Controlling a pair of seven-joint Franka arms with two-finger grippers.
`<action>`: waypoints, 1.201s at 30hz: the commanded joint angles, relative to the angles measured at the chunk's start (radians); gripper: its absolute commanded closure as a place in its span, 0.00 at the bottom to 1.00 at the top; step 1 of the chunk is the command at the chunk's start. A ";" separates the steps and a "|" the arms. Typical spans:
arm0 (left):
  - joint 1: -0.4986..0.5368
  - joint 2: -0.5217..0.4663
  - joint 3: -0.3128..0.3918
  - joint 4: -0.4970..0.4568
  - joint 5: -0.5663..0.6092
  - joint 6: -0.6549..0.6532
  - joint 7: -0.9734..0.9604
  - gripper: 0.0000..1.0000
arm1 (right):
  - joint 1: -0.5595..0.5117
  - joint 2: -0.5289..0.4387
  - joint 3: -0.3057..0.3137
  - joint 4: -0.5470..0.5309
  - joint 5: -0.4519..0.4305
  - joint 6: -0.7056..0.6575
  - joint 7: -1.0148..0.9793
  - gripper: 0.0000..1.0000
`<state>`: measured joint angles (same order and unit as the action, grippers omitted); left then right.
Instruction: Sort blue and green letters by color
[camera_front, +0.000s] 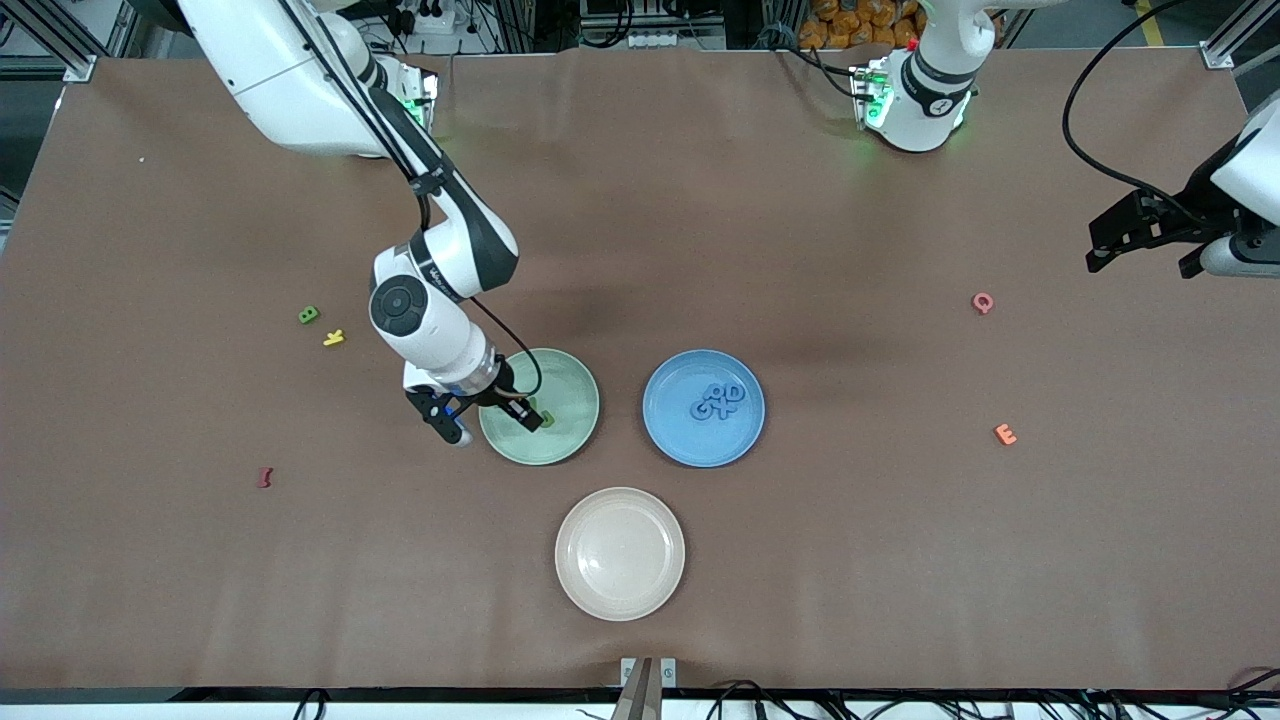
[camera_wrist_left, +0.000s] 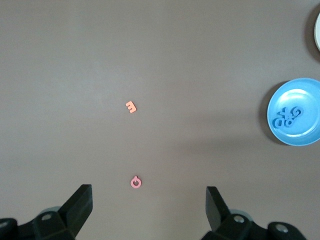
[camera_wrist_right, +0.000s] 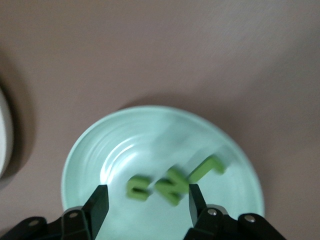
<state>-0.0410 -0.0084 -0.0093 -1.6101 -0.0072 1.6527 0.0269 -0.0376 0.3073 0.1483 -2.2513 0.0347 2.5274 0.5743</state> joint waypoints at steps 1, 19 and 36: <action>0.010 0.054 0.002 0.068 0.016 -0.004 0.013 0.00 | -0.048 -0.089 0.010 -0.109 -0.016 0.002 -0.068 0.29; 0.006 0.076 -0.001 0.068 0.004 0.012 -0.031 0.00 | -0.186 -0.155 -0.012 -0.225 -0.018 0.002 -0.321 0.29; 0.007 0.076 -0.001 0.068 -0.014 0.012 -0.021 0.00 | -0.255 -0.154 -0.042 -0.260 -0.021 0.016 -0.464 0.29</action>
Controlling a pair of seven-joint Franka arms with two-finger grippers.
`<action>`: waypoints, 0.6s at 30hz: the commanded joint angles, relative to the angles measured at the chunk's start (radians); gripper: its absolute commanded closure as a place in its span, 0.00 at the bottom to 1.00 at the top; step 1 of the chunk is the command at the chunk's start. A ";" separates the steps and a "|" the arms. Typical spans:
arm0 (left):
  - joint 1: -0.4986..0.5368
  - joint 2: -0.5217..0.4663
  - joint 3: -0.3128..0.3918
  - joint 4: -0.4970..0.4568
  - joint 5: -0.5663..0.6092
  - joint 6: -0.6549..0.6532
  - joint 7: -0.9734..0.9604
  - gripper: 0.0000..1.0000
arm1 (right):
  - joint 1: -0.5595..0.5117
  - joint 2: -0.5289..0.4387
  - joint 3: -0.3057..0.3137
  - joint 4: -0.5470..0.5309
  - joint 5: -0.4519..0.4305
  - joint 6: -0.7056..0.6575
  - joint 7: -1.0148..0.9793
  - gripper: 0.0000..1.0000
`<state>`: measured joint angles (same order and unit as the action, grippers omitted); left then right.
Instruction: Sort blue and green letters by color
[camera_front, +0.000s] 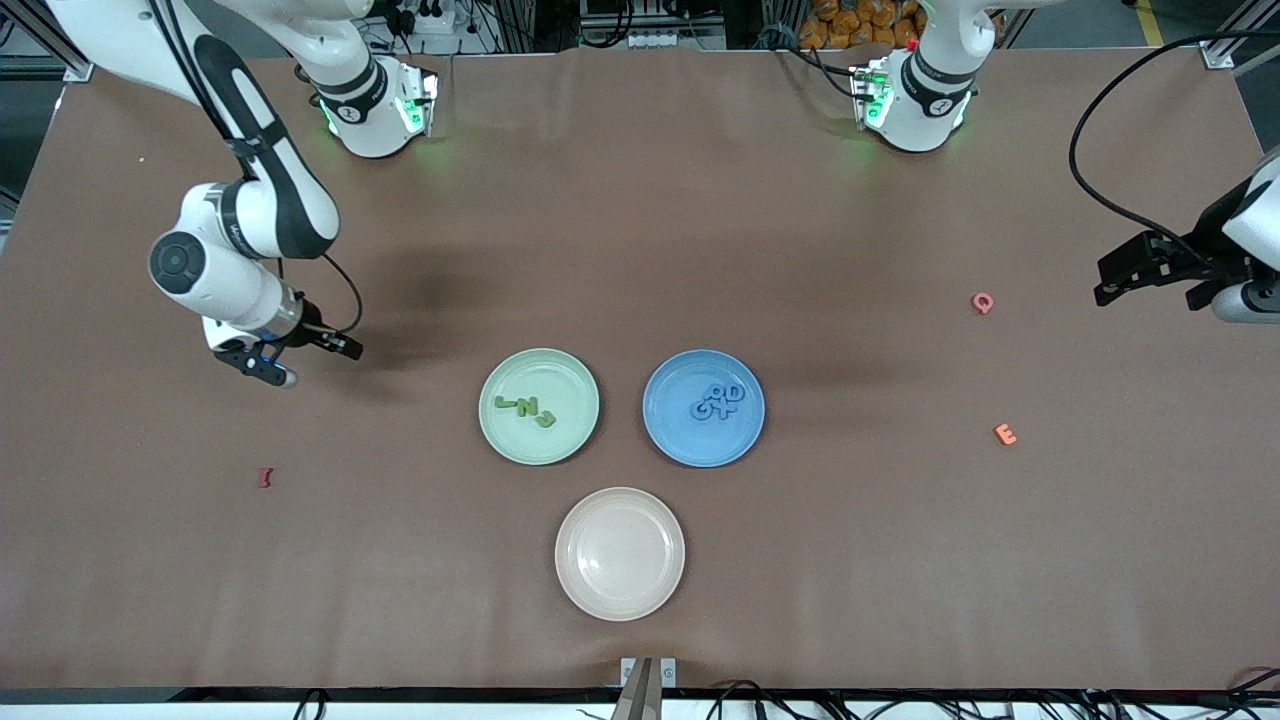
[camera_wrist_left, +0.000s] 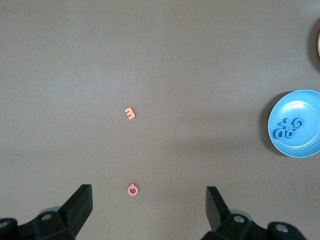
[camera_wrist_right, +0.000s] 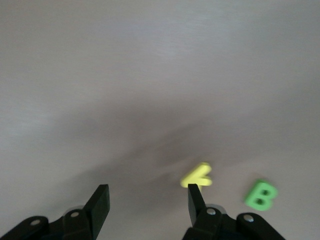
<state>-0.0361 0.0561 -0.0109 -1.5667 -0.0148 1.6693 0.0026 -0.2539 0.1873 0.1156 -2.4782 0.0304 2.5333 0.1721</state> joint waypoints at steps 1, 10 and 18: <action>0.001 0.011 0.000 0.025 -0.005 -0.005 0.004 0.00 | -0.042 -0.034 -0.014 -0.033 -0.017 0.010 -0.075 0.30; -0.018 0.014 -0.003 0.027 0.024 -0.005 -0.016 0.00 | -0.056 -0.023 -0.037 -0.033 -0.018 0.015 -0.118 0.30; -0.016 0.014 -0.006 0.027 0.038 -0.005 -0.006 0.00 | -0.053 -0.017 -0.039 -0.030 -0.017 0.021 -0.114 0.30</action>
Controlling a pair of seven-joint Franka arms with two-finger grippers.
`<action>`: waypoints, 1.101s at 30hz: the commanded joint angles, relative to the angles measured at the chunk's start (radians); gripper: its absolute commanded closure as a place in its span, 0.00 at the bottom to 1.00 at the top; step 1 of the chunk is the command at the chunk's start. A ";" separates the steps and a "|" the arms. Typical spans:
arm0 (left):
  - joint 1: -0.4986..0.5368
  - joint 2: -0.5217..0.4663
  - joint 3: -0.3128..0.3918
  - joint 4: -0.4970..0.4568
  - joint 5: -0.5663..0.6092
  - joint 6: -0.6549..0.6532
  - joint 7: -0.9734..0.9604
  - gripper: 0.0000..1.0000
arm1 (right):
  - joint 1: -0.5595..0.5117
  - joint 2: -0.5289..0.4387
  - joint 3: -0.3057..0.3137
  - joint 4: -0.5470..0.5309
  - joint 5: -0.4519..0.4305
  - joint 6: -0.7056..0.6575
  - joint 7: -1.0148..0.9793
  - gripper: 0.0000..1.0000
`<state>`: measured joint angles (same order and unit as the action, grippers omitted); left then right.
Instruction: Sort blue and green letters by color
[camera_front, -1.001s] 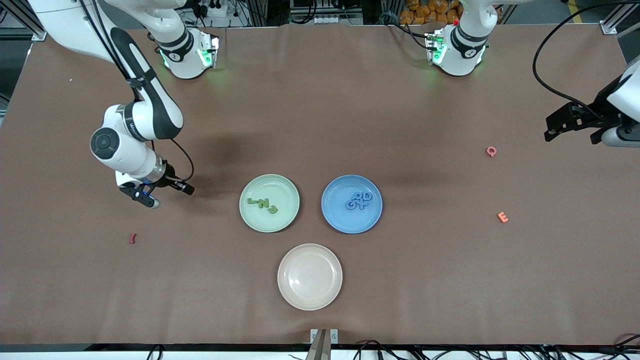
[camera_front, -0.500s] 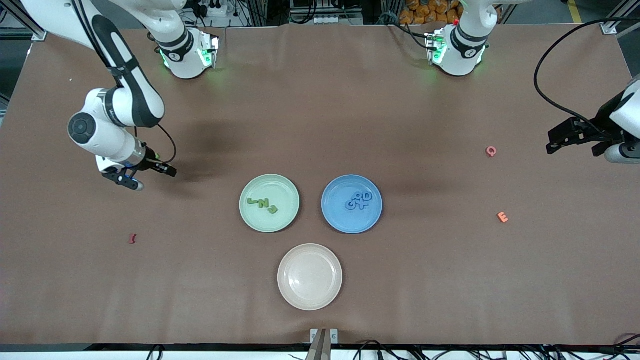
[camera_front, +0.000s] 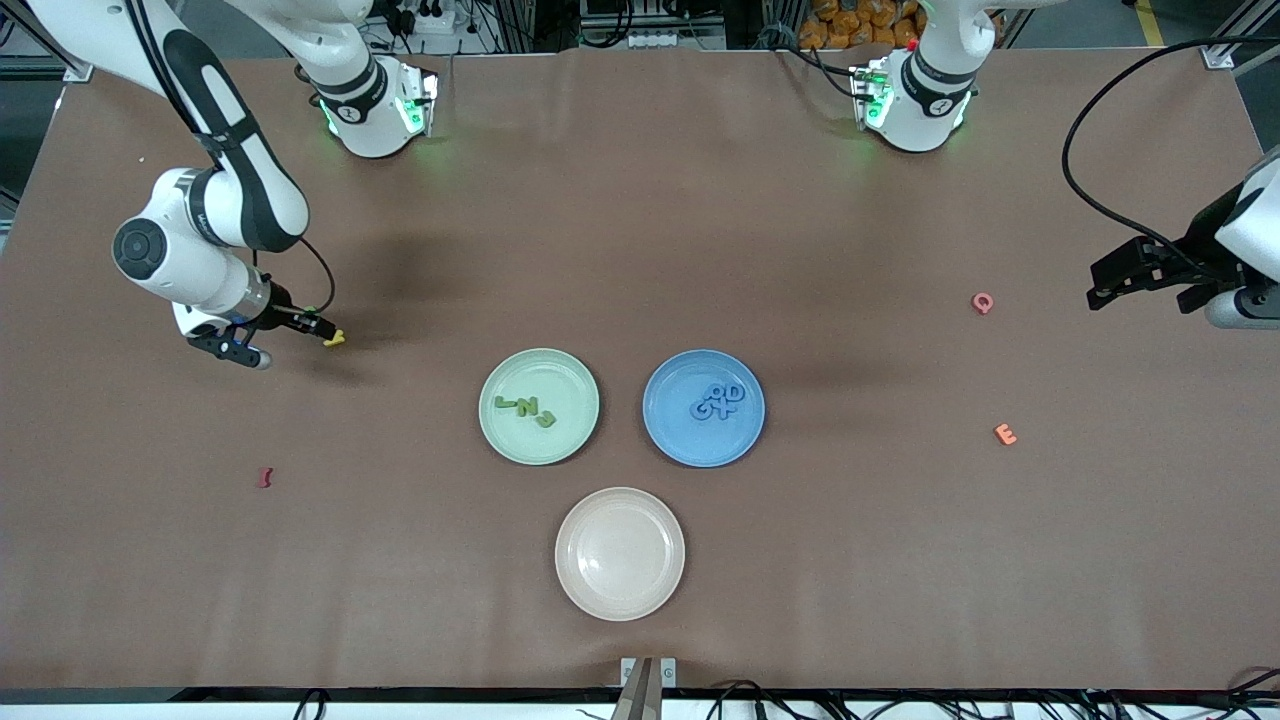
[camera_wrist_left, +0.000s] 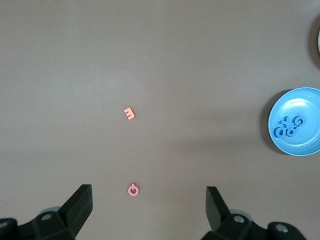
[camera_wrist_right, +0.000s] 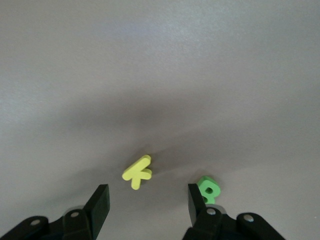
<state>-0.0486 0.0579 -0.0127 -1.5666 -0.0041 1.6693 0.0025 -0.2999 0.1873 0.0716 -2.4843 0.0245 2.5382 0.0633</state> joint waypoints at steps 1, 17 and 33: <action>-0.002 0.013 -0.004 0.027 0.027 -0.005 -0.007 0.00 | -0.004 -0.014 0.004 -0.024 -0.011 0.016 0.000 0.30; 0.036 0.011 0.005 0.025 -0.112 -0.003 -0.003 0.00 | 0.022 0.040 -0.001 -0.022 -0.002 0.088 0.023 0.31; 0.019 0.013 -0.006 0.048 -0.008 -0.002 -0.004 0.00 | 0.045 0.052 -0.012 -0.028 0.000 0.125 0.024 0.32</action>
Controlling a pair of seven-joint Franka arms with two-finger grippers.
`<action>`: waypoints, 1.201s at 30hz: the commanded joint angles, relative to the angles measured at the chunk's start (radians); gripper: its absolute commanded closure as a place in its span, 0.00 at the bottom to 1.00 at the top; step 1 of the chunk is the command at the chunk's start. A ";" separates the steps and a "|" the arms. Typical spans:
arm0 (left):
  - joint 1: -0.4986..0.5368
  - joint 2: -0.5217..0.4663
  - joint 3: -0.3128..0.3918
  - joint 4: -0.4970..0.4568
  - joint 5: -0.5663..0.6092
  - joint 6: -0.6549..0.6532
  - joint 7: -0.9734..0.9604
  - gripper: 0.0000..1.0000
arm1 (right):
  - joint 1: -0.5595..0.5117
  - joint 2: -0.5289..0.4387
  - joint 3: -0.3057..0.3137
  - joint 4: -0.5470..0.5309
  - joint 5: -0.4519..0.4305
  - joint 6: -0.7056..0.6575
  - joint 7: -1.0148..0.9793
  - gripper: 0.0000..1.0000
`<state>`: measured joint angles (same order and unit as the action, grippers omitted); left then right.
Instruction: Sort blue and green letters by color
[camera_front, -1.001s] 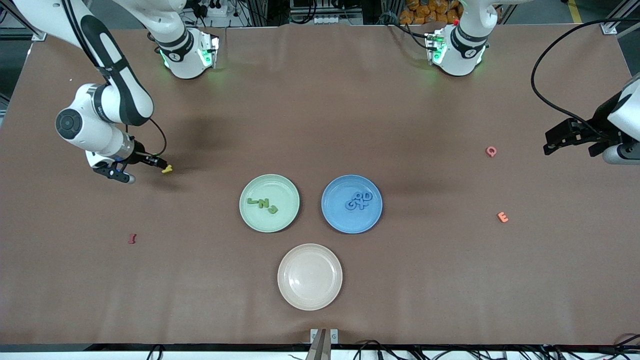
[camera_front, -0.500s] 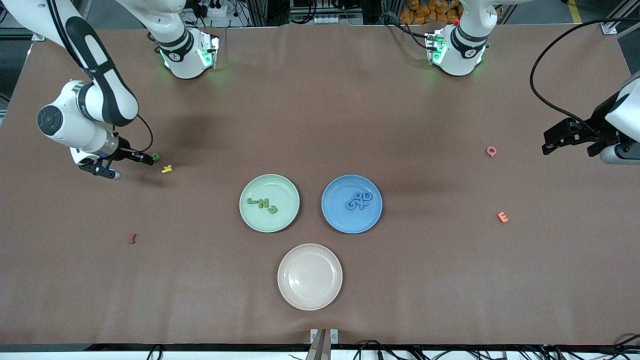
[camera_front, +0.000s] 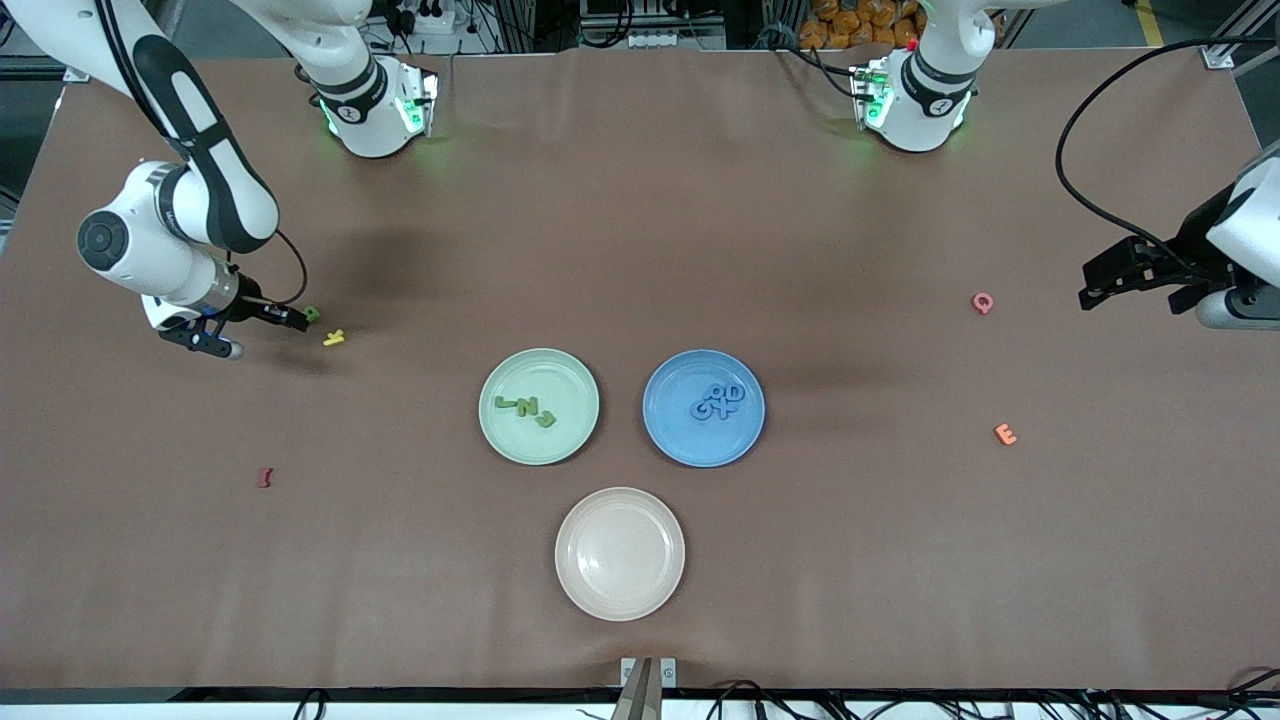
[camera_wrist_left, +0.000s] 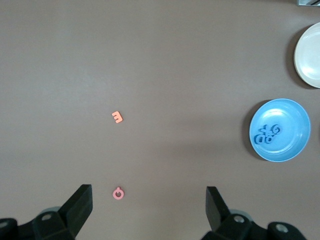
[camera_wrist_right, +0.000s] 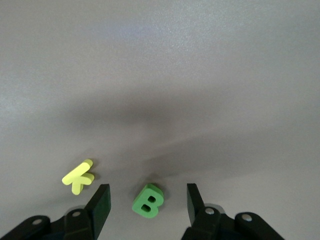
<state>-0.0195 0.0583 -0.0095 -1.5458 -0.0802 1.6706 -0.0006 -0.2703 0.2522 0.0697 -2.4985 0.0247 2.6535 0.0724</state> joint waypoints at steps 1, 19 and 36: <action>-0.010 0.012 -0.012 0.027 0.074 -0.003 0.001 0.00 | 0.017 -0.016 -0.010 -0.017 0.000 0.006 0.015 0.32; -0.010 -0.012 -0.012 0.026 0.066 0.011 0.002 0.00 | 0.017 -0.054 -0.010 -0.083 0.001 -0.001 0.015 0.32; -0.010 0.003 -0.017 0.021 0.065 0.047 -0.012 0.00 | 0.010 -0.067 -0.010 -0.103 0.001 0.006 0.014 0.32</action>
<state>-0.0258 0.0588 -0.0213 -1.5235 -0.0314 1.6933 -0.0005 -0.2646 0.2281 0.0654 -2.5645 0.0247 2.6523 0.0729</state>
